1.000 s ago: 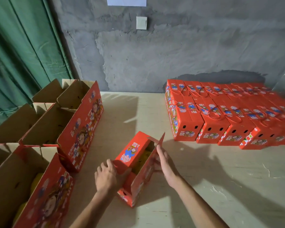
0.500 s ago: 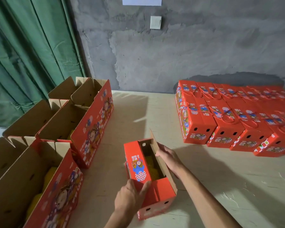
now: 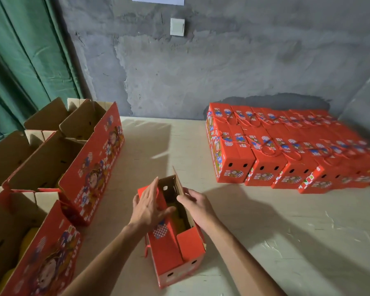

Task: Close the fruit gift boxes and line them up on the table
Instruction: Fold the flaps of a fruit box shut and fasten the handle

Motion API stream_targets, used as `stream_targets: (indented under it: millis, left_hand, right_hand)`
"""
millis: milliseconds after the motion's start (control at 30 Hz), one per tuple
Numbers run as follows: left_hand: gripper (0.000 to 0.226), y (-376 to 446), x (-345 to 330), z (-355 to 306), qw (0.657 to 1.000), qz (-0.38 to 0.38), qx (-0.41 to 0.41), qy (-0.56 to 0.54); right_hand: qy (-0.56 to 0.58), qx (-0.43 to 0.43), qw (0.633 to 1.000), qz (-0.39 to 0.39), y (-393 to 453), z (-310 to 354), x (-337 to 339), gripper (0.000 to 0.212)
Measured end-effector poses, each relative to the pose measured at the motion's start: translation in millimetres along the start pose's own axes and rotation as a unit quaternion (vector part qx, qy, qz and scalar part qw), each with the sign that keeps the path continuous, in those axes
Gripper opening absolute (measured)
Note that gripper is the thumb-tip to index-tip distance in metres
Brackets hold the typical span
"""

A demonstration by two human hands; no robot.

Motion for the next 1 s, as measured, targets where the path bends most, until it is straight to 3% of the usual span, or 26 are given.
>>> stream_targets:
  millis: [100, 233, 300, 467, 633, 867, 933, 1000]
  left_hand:
    - [0.07, -1, -4, 1, 0.997, -0.002, -0.044, 0.07]
    - [0.045, 1, -6, 6, 0.997, 0.015, -0.043, 0.057]
    - [0.036, 5, -5, 6, 0.998, 0.02, -0.04, 0.051]
    - [0.027, 12, -1, 2, 1.0, 0.004, -0.009, -0.012]
    - [0.024, 14, -1, 2, 0.999, -0.004, 0.006, -0.051]
    - [0.024, 16, -2, 5, 0.998, -0.014, 0.01, -0.056]
    - [0.024, 16, -3, 4, 0.998, -0.015, 0.013, -0.055]
    - [0.025, 14, -2, 3, 0.998, -0.013, 0.013, -0.053]
  right_hand:
    - [-0.013, -0.001, 1.0, -0.026, -6, 5, 0, 0.013]
    - [0.013, -0.016, 1.0, -0.007, -17, -5, -10, 0.006]
    - [0.056, 0.003, 0.998, 0.014, -28, -14, -15, 0.02]
    - [0.144, 0.077, 0.985, -0.057, -72, -45, -23, 0.051]
    - [0.167, 0.063, 0.973, -0.15, -86, -73, -40, 0.082]
    - [0.112, 0.087, 0.976, -0.167, -91, -75, -50, 0.035]
    - [0.108, 0.089, 0.976, -0.168, -92, -76, -50, 0.038]
    - [0.119, 0.088, 0.973, -0.176, -93, -80, -51, 0.058]
Point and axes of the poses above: each hand's wrist, its own y-axis towards the middle knuckle, its own x-axis out of the back of the hand, z = x × y, the point moved 4 cm from there along y, towards the middle knuckle, and after that the axes turned 14 degrees about z, right-handed, at the moved point
